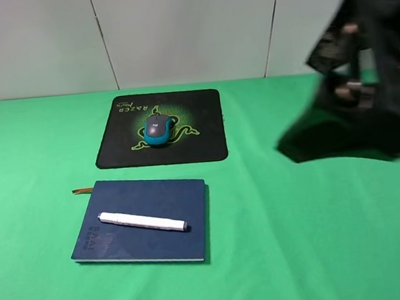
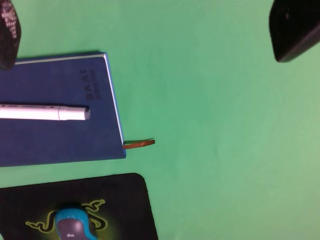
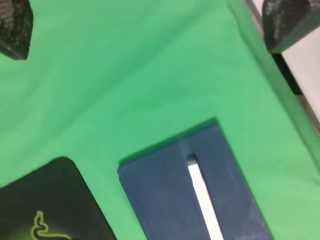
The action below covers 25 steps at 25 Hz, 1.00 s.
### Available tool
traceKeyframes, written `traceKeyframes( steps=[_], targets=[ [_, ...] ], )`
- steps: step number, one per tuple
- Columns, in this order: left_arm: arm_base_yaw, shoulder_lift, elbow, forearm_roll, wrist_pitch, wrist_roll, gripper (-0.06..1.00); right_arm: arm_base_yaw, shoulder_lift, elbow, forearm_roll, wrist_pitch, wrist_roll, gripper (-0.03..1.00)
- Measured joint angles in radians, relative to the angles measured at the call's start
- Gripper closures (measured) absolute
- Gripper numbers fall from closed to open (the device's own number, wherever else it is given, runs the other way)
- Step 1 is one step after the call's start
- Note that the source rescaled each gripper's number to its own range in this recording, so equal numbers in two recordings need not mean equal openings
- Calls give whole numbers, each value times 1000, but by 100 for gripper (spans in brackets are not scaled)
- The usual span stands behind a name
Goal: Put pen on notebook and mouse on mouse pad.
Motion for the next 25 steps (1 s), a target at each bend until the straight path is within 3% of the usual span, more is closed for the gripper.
traceKeyframes(
  steps=[8,12,13,14,25],
  targets=[
    [0,0,0,0,0,0,-6,0,-306,203,-2,-7,0,-3],
    [0,0,0,0,0,0,-6,-52,-399,259,8,-40,0,-3],
    [0,0,0,0,0,0,-6,-121,-448,293,17,-61,0,-3],
    [0,0,0,0,0,0,-6,-121,-448,293,17,-61,0,-3],
    [0,0,0,0,0,0,-6,-695,-768,492,163,-143,4,-3]
  ],
)
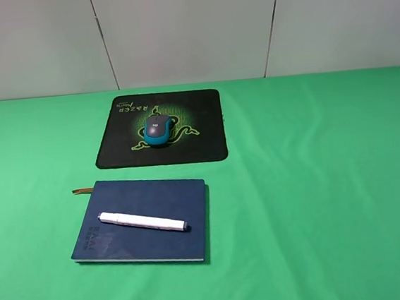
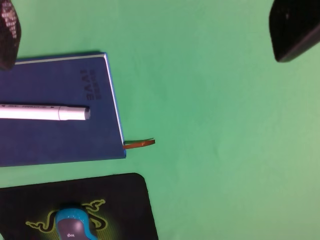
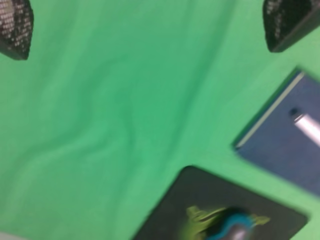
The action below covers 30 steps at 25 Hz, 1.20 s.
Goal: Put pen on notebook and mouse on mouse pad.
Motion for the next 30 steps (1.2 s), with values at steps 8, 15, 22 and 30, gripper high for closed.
traceKeyframes(
  steps=[8,15,22,30],
  targets=[
    [0,0,0,0,0,0,-6,-296,-234,144,8,-64,-3,-3],
    [0,0,0,0,0,0,-6,-390,-307,208,10,-56,-19,-3],
    [0,0,0,0,0,0,-6,-390,-307,208,10,-57,-26,-3],
    [0,0,0,0,0,0,-6,-390,-307,210,11,-58,-26,-3]
  ],
)
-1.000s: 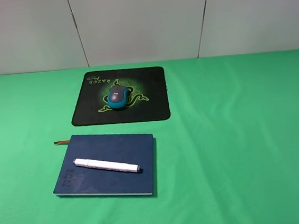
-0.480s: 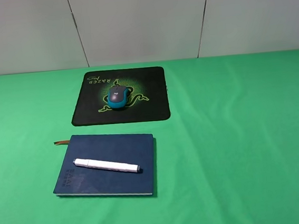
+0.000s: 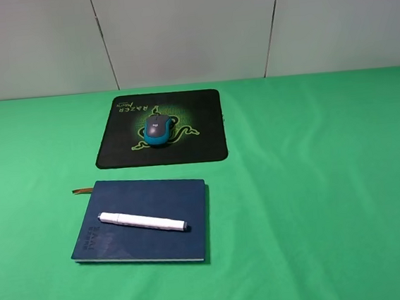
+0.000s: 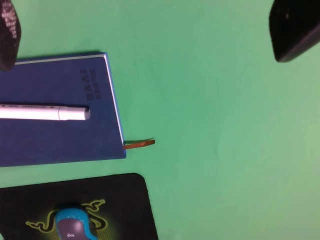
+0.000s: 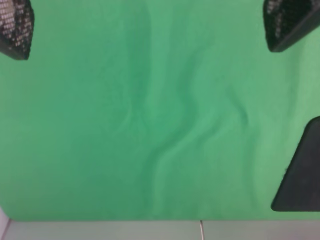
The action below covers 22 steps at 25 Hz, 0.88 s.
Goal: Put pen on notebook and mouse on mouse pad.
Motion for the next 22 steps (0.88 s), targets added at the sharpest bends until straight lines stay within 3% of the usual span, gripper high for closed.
traceKeyframes(
  steps=[22],
  targets=[
    [0,0,0,0,0,0,-6,0,0,0,0,-1,0,-3]
  ],
)
